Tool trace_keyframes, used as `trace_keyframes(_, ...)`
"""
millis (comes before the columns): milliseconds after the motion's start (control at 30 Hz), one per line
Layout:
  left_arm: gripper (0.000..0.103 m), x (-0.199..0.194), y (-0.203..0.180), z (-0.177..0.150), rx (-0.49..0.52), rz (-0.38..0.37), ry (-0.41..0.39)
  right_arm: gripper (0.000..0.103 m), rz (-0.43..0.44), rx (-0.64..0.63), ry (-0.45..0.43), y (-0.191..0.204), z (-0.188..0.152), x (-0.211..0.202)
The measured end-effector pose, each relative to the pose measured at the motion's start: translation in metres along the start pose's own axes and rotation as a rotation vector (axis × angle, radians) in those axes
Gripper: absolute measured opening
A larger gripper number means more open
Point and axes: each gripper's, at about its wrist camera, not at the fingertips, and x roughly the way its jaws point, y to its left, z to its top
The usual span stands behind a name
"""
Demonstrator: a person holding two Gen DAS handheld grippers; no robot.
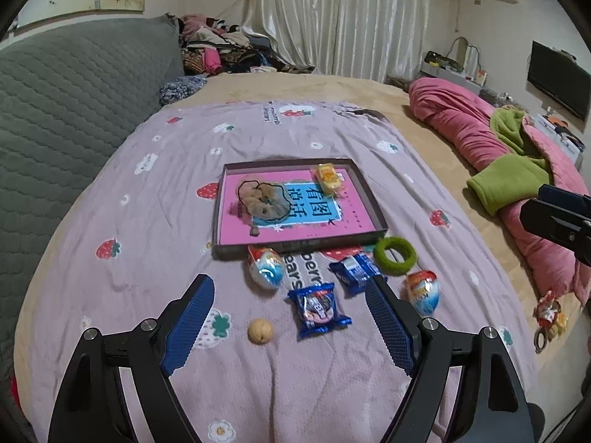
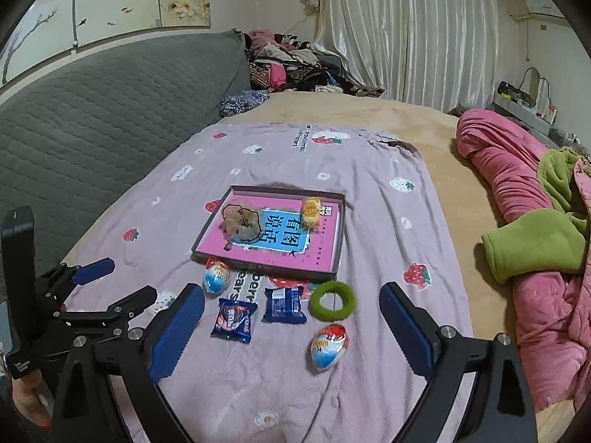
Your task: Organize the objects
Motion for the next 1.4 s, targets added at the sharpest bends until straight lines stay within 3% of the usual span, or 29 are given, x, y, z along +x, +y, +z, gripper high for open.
trace_keyframes(533,0.085,-0.027,-0.012,-0.032,0.014,-0.024,-0.034,0.101,0.022,0.0,0.016,0.004,-0.044,-0.015)
trace_keyframes(1100,0.085,-0.016,-0.024,-0.076,0.01,-0.065,0.003,0.101,0.004,0.014,0.053,-0.003,-0.084,-0.005)
trace_keyframes(1400,0.085,-0.015,-0.023,-0.085,0.01,-0.069,-0.003,0.101,0.004,0.02,0.061,-0.004,-0.096,-0.004)
